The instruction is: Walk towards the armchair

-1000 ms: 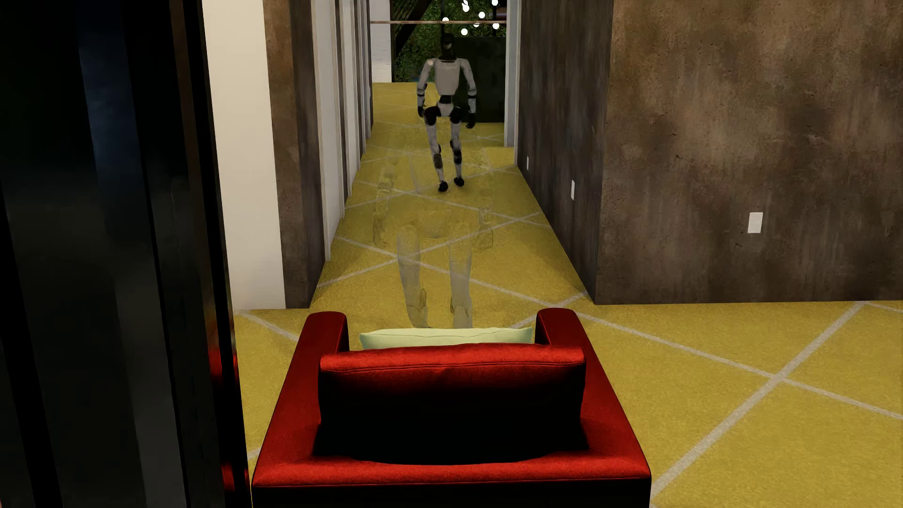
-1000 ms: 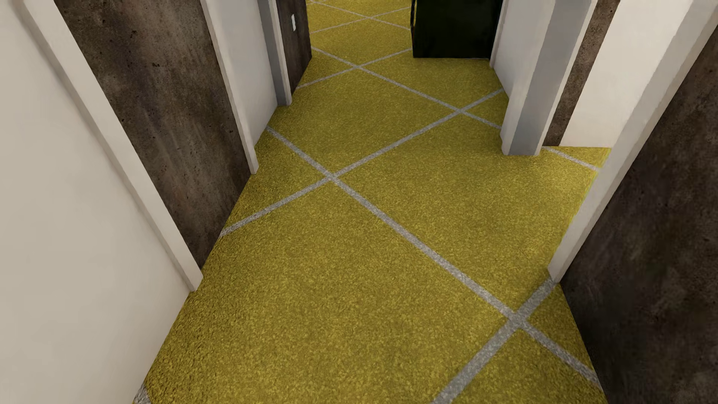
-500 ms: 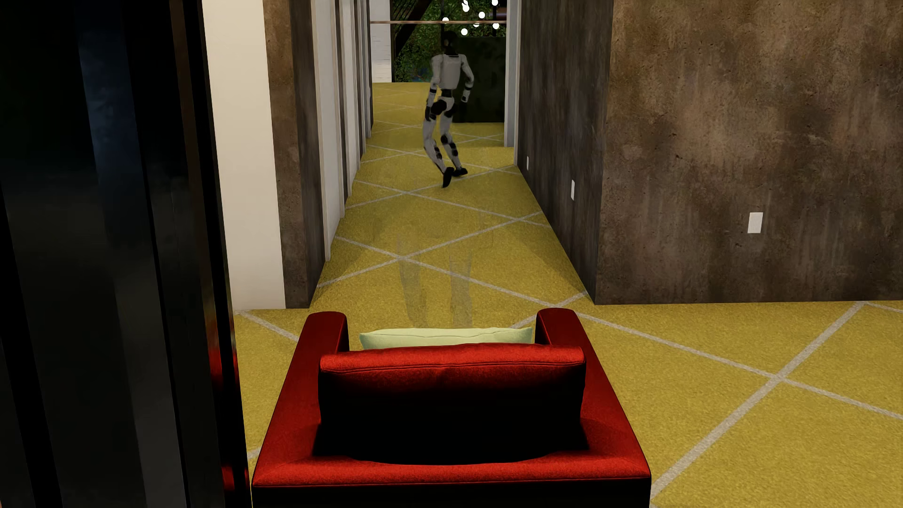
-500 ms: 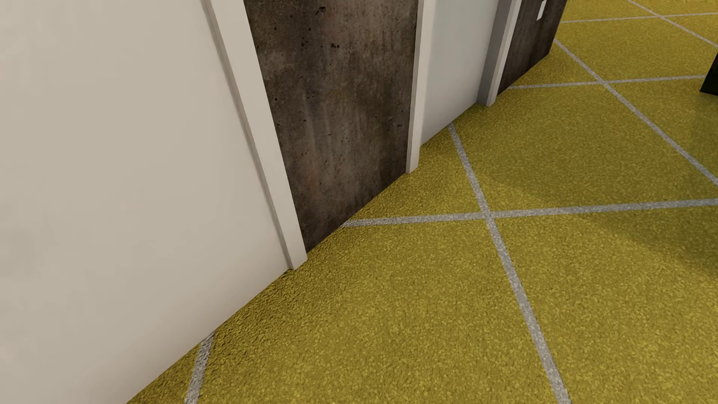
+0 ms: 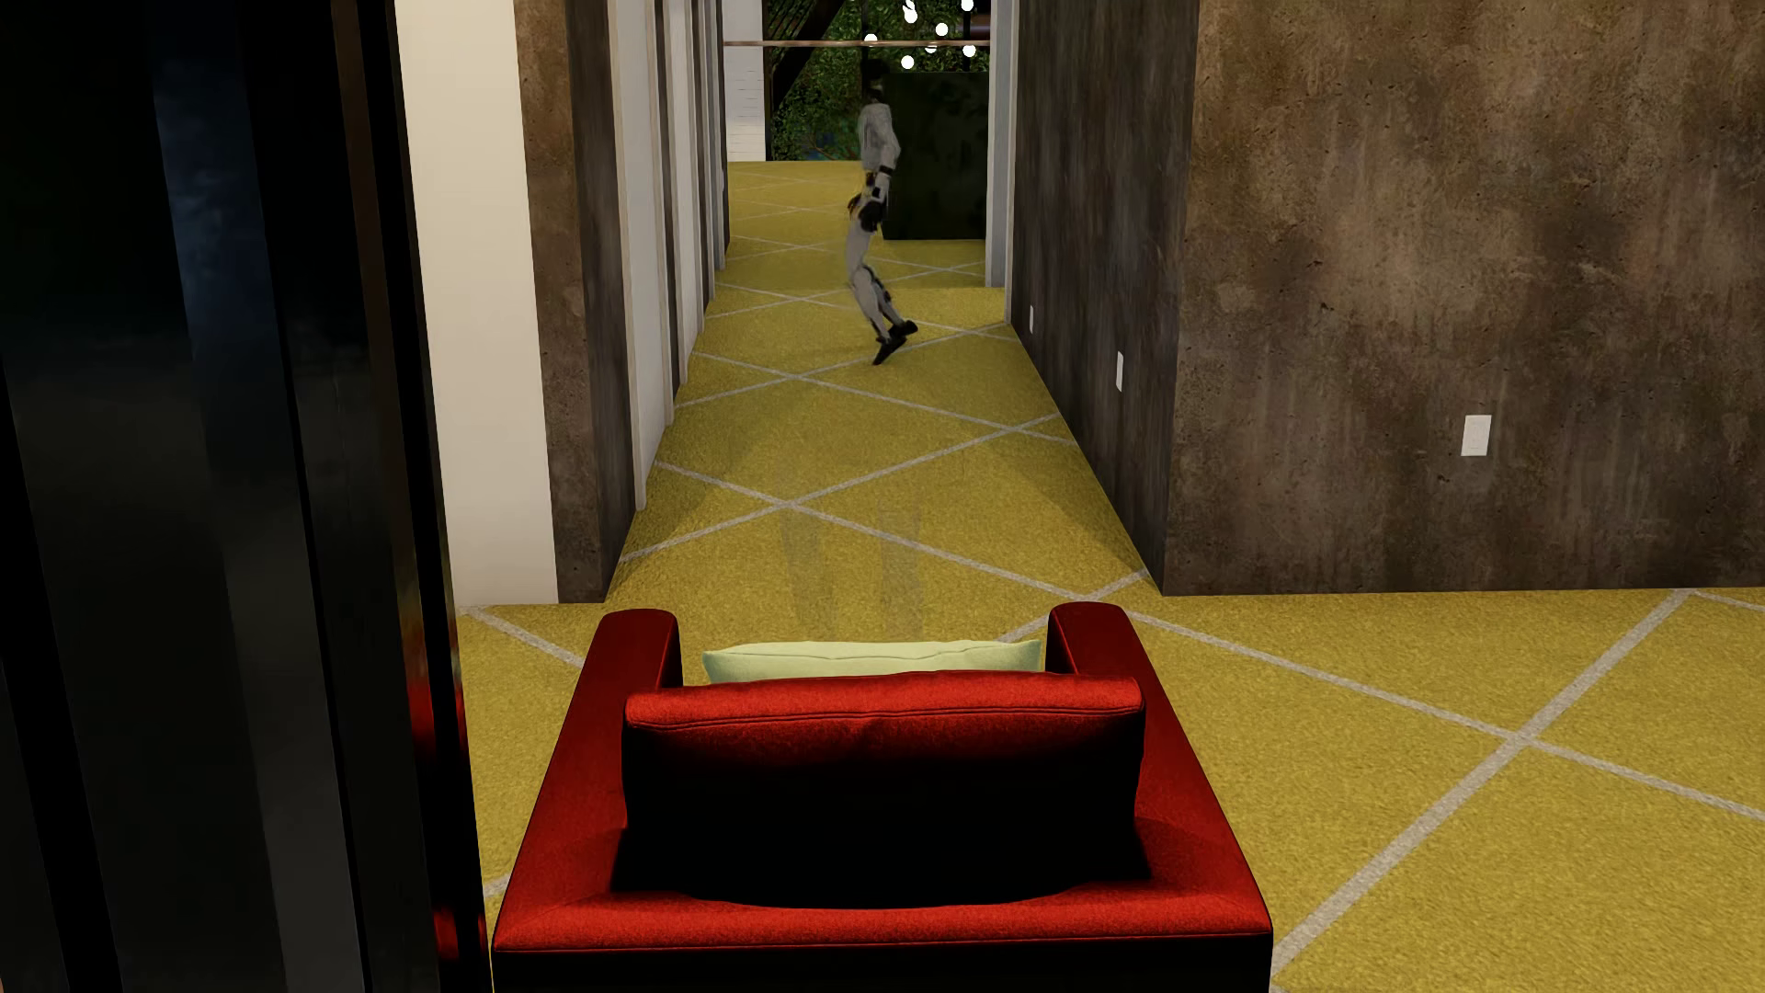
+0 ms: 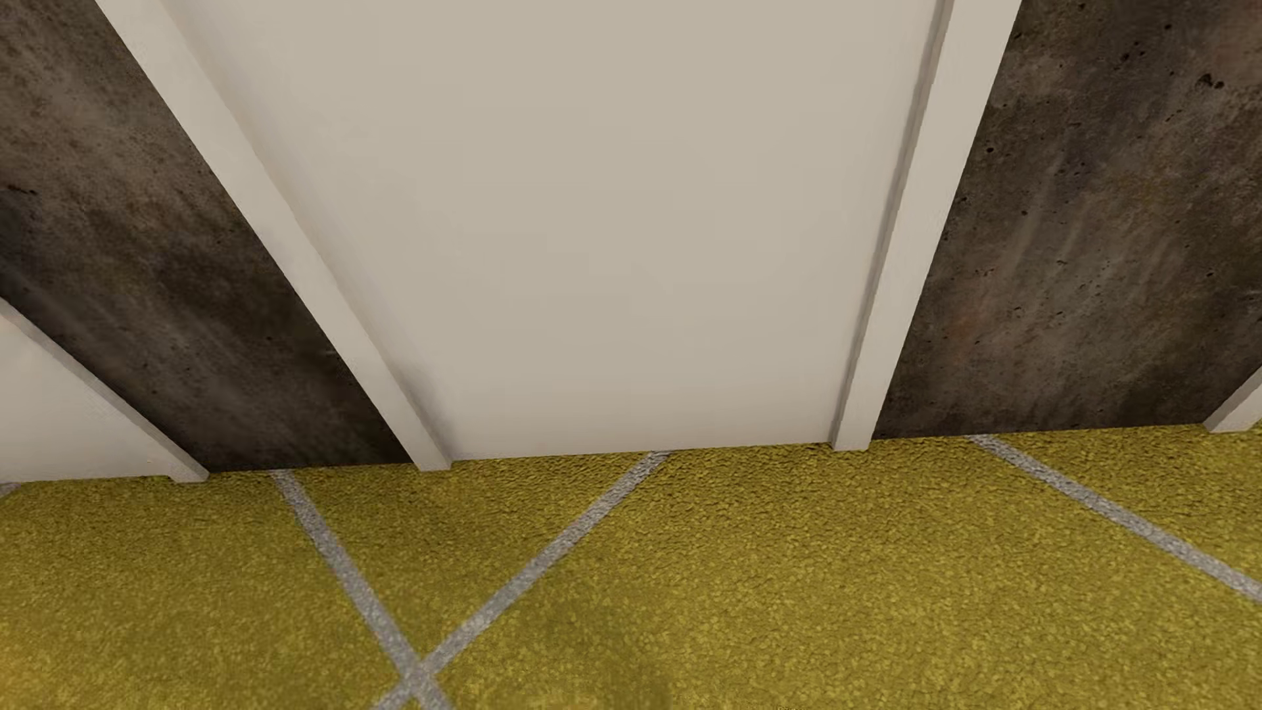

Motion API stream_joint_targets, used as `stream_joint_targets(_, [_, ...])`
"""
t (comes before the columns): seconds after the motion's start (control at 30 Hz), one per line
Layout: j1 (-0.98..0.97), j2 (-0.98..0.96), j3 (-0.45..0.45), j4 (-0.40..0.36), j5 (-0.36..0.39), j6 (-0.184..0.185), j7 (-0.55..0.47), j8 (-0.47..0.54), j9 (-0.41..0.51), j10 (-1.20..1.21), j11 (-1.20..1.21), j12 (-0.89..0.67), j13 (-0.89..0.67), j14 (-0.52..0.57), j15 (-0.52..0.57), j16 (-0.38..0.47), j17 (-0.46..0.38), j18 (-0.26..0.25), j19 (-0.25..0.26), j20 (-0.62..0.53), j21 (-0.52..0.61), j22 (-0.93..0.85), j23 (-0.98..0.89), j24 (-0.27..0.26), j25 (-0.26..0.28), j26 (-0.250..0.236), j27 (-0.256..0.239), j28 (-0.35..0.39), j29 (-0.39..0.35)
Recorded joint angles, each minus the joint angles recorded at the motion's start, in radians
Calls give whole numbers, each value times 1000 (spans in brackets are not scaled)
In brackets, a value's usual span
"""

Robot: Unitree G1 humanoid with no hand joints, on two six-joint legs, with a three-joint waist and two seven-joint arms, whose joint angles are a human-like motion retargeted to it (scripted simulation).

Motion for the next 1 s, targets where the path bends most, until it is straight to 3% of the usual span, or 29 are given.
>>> stream_joint_targets(0.17, [-97, 13, 63, -32, -4, -3, 0, 0, 38, -7, -48, 12, -65, -26, -16, -23, 9, 0, 0, -38, 83, 27, -49, 0, 0, 0, 0, 0, 0])
stream_joint_targets(0.37, [-195, 24, 72, 3, -33, -7, 0, 0, 52, 20, -22, 67, -97, -180, -39, -62, 4, 0, 0, -154, 139, 66, -249, 0, 0, 0, 0, 0, 0])
stream_joint_targets(0.5, [-282, 189, 140, 45, -6, -22, 0, 0, 41, 158, -110, 96, -44, 40, 15, -83, 32, 0, 0, -162, 137, 65, -267, 0, 0, 0, 0, 0, 0])
stream_joint_targets(0.6, [-328, 229, 194, -13, -47, -30, 0, 0, 31, 243, -34, 96, -14, 58, 77, -91, 39, 0, 0, -145, 139, 80, -189, 0, 0, 0, 0, 0, 0])
stream_joint_targets(0.67, [-290, 161, 162, -81, -77, -32, 0, 0, 38, 266, 153, 58, 5, -58, 113, -82, 57, 0, 0, -143, 130, 91, -93, 0, 0, 0, 0, 0, 0])
stream_joint_targets(0.8, [-67, -125, -31, -244, 65, -35, 0, 0, 51, 83, 455, -69, 79, -333, 49, -41, 76, 0, 0, -37, 188, 20, 54, 0, 0, 0, 0, 0, 0])
stream_joint_targets(0.9, [240, -372, -164, -299, 164, -29, 0, 0, 53, -170, 298, -150, 142, -560, 58, 0, 69, 0, 0, 8, 261, -123, 97, 0, 0, 0, 0, 0, 0])
stream_joint_targets(1.0, [471, -569, -302, -264, 152, -6, 0, 0, 48, -271, 27, -234, 159, -707, 135, 36, 50, 0, 0, 17, 298, -254, 162, 0, 0, 0, 0, 0, 0])
